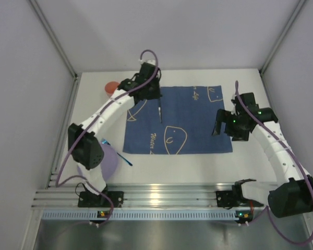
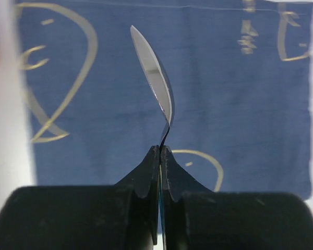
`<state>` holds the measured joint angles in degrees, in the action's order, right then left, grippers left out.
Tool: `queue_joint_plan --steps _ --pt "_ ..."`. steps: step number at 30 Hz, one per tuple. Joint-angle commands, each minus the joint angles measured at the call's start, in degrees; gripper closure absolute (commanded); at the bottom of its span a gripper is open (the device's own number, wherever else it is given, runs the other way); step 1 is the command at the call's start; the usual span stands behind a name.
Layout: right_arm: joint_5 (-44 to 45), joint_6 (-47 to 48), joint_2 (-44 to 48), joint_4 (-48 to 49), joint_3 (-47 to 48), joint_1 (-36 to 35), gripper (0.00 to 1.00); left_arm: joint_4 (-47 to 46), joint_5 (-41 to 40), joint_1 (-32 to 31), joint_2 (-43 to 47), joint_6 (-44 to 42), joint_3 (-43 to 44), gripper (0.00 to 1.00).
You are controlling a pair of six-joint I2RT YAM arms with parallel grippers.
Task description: Set the dinner table for one person
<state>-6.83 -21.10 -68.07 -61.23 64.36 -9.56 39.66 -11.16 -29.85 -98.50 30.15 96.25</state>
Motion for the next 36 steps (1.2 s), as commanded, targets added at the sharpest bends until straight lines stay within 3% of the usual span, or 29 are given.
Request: queue_joint_plan --steps 1,3,7,12,21,22,27,29,32,36 --pt "3.5 -1.7 3.9 -2.0 -0.7 0.9 0.00 -3.2 4.9 -6.2 -11.9 3.2 10.8 1.00" --pt "4.9 -2.5 5.9 -3.4 -1.0 0.9 0.00 -2.6 5.4 -9.2 -20.4 3.1 21.4 1.00" --pt "7.0 -4.6 9.6 -6.4 -1.7 0.9 0.00 -4.7 7.2 -12.3 -31.3 5.5 33.7 1.00" --pt "8.8 -6.6 14.9 -9.0 -4.5 0.9 0.00 -13.4 10.4 -13.8 -38.2 13.3 33.5 1.00" --pt "9.1 -8.0 19.6 -11.0 -8.7 0.9 0.00 -18.0 13.6 -16.7 -44.8 15.4 35.1 1.00" --pt "9.1 -7.8 19.5 -11.0 -8.8 0.9 0.00 -18.0 13.4 -16.7 -44.9 15.4 35.1 0.98" --pt "9.0 -7.5 18.1 -10.1 -8.5 0.9 0.00 -16.6 14.7 -16.8 -45.2 15.4 34.3 0.54" --pt "8.8 -7.5 17.5 -9.9 -8.3 0.9 0.00 -15.4 14.7 -16.8 -44.4 14.8 34.3 0.45" --pt "8.9 -7.4 17.0 -9.6 -7.6 0.9 0.00 -12.3 13.9 -15.9 -40.1 12.9 34.2 0.37" --pt "8.7 -7.2 16.9 -9.4 -7.1 0.9 0.00 -9.5 13.6 -8.2 -27.2 10.9 28.8 0.35"
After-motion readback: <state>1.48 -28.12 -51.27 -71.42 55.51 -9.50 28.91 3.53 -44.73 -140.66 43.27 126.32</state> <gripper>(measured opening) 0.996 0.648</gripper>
